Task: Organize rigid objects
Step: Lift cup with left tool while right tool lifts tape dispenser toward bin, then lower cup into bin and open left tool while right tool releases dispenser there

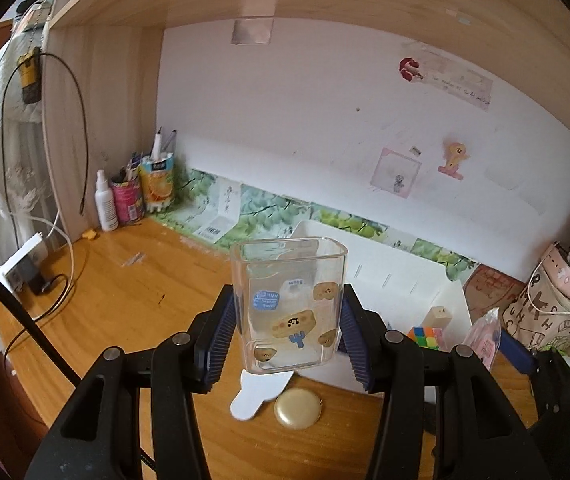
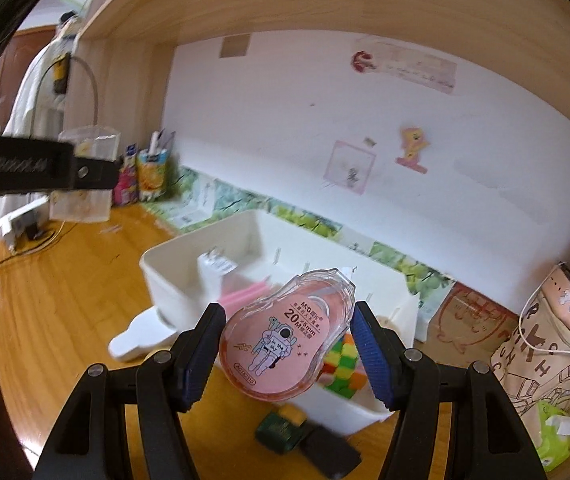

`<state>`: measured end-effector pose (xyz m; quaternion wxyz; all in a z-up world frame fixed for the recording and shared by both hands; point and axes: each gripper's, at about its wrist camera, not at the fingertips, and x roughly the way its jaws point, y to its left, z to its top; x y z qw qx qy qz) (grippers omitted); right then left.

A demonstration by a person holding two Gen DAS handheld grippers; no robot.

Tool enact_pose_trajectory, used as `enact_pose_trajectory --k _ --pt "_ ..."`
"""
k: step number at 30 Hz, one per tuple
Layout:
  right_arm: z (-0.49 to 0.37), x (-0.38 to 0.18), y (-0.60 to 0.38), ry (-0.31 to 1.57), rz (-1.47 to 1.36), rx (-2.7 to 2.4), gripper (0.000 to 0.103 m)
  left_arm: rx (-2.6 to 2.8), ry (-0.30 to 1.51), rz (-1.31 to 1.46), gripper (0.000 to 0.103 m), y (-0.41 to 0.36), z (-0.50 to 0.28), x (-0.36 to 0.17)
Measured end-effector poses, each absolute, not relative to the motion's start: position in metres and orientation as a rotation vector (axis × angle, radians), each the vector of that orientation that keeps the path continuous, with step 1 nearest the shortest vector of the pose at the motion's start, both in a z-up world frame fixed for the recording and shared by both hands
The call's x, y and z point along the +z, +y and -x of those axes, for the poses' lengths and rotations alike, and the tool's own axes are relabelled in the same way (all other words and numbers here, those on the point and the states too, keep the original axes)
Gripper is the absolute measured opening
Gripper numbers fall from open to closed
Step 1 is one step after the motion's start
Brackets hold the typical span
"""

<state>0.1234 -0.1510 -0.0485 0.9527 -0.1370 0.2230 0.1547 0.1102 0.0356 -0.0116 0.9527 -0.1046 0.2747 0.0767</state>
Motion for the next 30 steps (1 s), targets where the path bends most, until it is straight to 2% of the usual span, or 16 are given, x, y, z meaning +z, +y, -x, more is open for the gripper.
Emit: enact_pose_trajectory --k 16,30 --pt "-0.182 -0.069 -0.168 0.453 0.160 0.212 0.065 0.063 0.543 0.103 0.054 0.020 -0.176 -0.026" --pt "-0.213 -0.102 -0.160 0.587 0.154 0.213 0.065 0.015 0.625 0.001 0.054 -0.006 -0.226 -0.066"
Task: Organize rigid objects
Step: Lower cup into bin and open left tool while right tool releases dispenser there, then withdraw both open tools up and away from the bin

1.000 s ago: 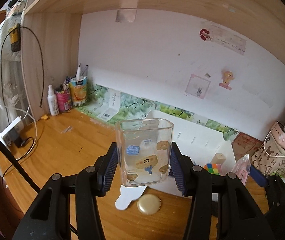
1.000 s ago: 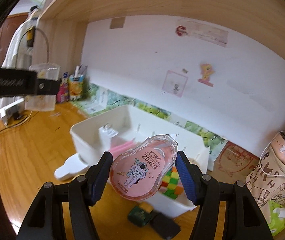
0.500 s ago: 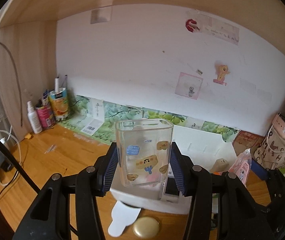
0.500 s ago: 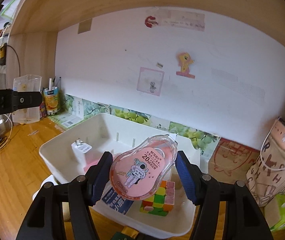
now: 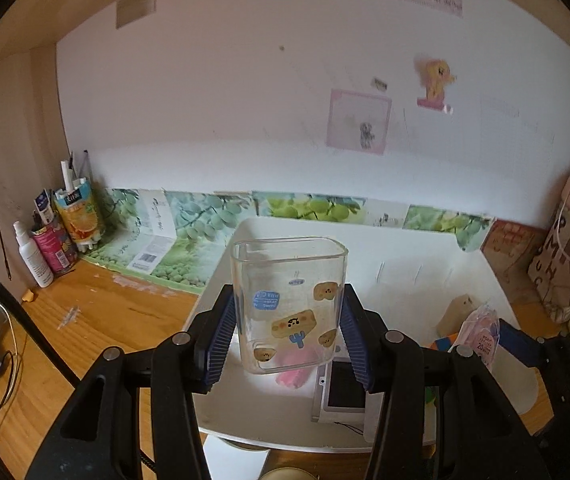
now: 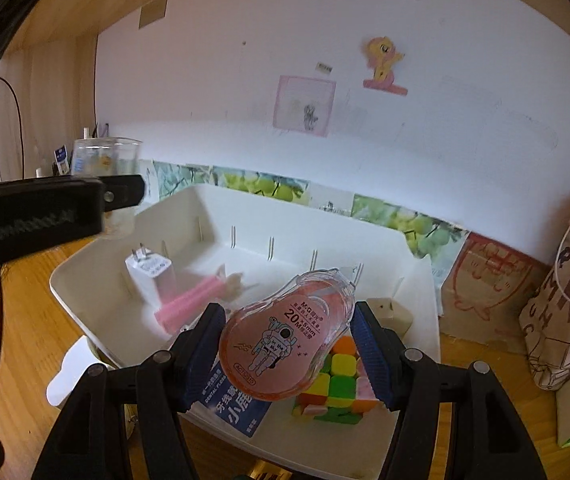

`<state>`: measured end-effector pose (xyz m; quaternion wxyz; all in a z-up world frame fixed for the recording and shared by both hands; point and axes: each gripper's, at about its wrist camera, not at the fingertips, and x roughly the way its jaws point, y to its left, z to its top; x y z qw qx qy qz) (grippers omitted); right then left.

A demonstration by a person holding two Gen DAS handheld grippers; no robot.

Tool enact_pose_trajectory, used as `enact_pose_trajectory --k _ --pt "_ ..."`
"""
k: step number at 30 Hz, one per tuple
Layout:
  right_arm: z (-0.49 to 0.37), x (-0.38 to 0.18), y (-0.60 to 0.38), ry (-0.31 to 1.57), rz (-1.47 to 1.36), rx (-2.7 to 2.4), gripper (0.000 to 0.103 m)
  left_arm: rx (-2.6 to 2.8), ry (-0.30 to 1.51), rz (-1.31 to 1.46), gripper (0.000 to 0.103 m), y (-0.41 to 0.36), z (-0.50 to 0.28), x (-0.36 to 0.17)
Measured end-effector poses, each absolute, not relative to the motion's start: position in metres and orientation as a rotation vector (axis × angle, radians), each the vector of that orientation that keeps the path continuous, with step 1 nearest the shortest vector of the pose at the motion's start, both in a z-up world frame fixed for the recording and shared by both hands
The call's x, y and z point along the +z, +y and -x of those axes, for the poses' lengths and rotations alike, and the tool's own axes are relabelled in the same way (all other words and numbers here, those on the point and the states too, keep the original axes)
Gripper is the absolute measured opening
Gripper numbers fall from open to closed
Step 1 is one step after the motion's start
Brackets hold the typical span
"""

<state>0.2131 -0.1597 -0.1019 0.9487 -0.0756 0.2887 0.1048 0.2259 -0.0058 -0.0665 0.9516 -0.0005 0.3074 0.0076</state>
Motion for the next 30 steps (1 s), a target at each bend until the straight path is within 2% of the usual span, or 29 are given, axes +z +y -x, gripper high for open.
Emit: enact_pose_trajectory --k 5,6,7,8,30 --pt "-0.215 -0.102 -0.162 0.599 0.152 0.209 0.067 0.024 0.660 -0.014 0.056 -0.012 -0.232 -0.073" --pt "-0.216 -0.102 -0.162 0.603 0.153 0.210 0.072 0.028 0.664 -0.018 0.061 -0.013 -0.233 -0.073" --pt "-0.216 -0.102 -0.163 0.605 0.152 0.213 0.076 0.032 0.667 -0.023 0.074 -0.014 -0.234 -0.073" --pt "-0.215 -0.101 -0.163 0.604 0.150 0.215 0.078 0.034 0.662 -0.029 0.081 -0.015 -0.233 -0.071" --pt "-0.158 -0.039 -0.166 0.425 0.150 0.232 0.084 0.063 0.477 0.014 0.083 -0.011 -0.153 -0.006"
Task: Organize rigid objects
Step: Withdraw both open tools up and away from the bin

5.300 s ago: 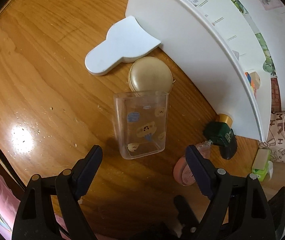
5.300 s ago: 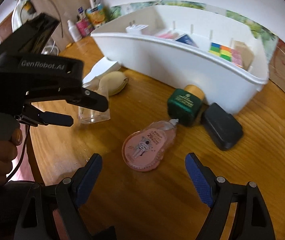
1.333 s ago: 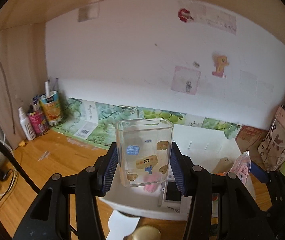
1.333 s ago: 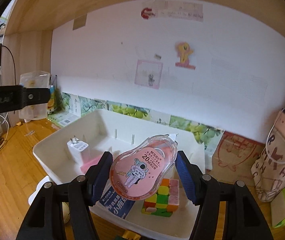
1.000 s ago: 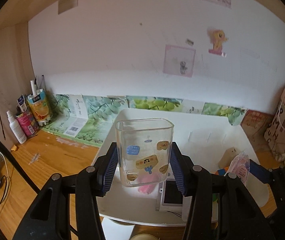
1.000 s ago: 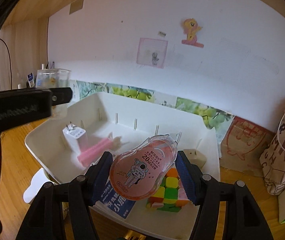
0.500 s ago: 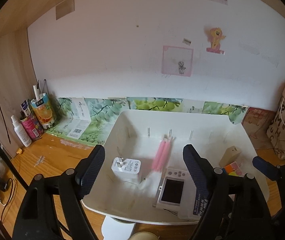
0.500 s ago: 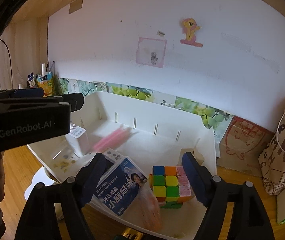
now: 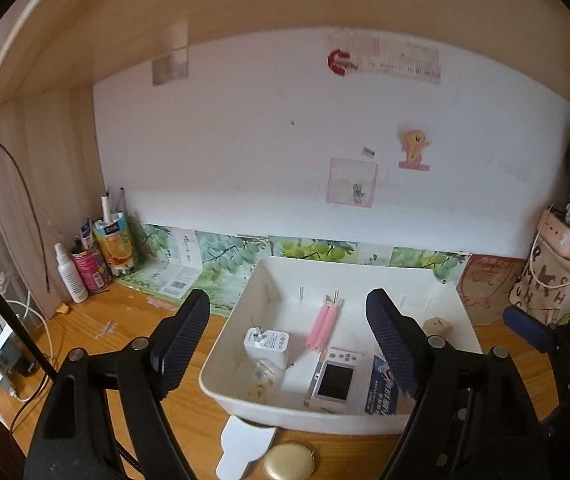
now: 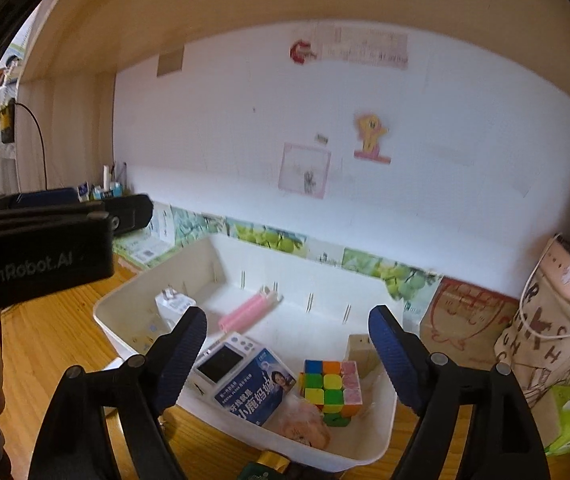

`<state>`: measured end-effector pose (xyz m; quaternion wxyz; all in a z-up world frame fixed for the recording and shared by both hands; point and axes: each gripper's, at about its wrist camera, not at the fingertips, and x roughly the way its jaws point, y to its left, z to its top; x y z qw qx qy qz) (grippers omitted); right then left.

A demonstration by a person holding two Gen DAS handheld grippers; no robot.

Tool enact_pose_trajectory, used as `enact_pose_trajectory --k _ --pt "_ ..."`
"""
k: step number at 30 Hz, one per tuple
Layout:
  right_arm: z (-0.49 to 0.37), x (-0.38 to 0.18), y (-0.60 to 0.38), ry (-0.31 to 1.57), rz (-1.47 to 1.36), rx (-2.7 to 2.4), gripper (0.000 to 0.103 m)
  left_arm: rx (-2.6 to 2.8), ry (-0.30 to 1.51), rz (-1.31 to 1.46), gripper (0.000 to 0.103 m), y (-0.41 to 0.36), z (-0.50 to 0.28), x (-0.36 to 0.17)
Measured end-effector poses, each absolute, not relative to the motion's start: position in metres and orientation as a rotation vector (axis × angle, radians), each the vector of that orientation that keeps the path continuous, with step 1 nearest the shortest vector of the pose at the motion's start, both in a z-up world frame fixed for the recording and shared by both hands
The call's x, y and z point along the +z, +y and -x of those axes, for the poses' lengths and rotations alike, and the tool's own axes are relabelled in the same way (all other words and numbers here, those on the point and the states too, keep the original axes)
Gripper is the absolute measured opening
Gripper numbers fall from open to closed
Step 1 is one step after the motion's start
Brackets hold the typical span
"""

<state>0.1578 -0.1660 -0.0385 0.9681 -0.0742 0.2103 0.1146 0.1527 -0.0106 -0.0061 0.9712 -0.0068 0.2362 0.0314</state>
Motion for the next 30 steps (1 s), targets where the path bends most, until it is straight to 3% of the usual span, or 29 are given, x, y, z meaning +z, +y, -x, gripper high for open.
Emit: enact_pose_trajectory --k 18,30 --pt "-0.094 -0.019 -0.182 0.415 0.059 0.225 0.088 0.120 0.485 0.071 0.083 0.003 -0.074 0.001" --pt "-0.086 -0.058 -0.209 0.641 -0.158 0.216 0.088 0.171 0.607 0.120 0.083 0.012 -0.049 -0.019"
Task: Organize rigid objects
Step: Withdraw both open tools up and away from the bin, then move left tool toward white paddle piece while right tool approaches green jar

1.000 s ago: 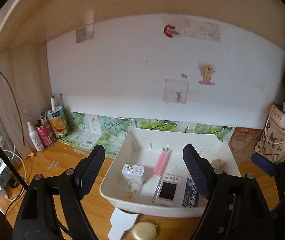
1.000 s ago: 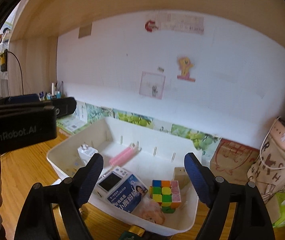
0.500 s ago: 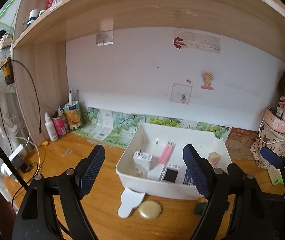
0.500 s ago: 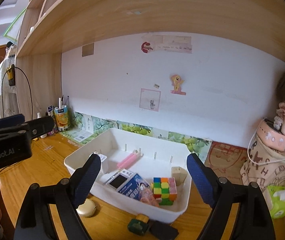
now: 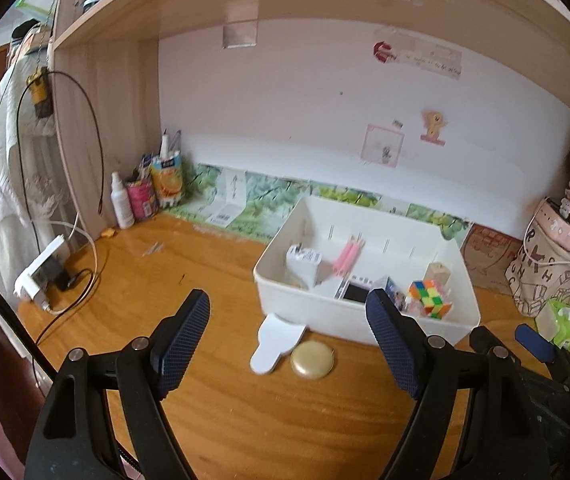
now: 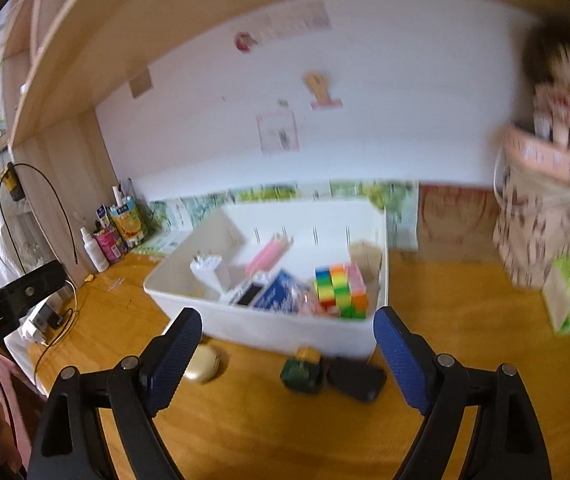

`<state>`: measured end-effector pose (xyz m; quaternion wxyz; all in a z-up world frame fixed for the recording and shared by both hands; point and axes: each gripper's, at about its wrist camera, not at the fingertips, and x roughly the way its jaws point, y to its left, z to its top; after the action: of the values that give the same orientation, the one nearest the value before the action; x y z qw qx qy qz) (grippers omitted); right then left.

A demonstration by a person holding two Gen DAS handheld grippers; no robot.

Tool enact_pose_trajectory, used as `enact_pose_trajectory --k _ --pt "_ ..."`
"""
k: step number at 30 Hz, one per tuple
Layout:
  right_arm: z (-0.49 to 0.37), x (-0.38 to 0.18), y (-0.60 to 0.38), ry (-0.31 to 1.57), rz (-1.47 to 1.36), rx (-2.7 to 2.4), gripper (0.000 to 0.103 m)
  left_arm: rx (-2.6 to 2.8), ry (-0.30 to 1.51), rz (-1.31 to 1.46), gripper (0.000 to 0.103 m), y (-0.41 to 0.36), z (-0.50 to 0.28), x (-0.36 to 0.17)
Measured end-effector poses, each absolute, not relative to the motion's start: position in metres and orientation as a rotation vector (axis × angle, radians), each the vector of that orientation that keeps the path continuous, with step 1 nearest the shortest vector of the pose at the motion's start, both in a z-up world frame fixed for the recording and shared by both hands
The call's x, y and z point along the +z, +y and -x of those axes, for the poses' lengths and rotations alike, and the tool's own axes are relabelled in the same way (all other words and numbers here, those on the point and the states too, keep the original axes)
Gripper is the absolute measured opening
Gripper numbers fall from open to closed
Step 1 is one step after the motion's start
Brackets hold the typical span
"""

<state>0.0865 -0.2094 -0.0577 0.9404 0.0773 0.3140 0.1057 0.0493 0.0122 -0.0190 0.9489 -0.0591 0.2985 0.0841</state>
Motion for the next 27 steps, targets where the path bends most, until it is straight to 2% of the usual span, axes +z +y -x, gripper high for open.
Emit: enact_pose_trajectory --k 12,27 --pt "-0.106 -0.095 -0.230 0.822 -0.308 0.112 0.088 0.214 0.853 0.140 0.083 0.028 -0.060 -0.065" --pt "-0.139 -0.145 -0.217 1.033 -0.447 -0.064 0.088 0.077 1.099 0.106 0.083 0.057 -0.116 -0.105"
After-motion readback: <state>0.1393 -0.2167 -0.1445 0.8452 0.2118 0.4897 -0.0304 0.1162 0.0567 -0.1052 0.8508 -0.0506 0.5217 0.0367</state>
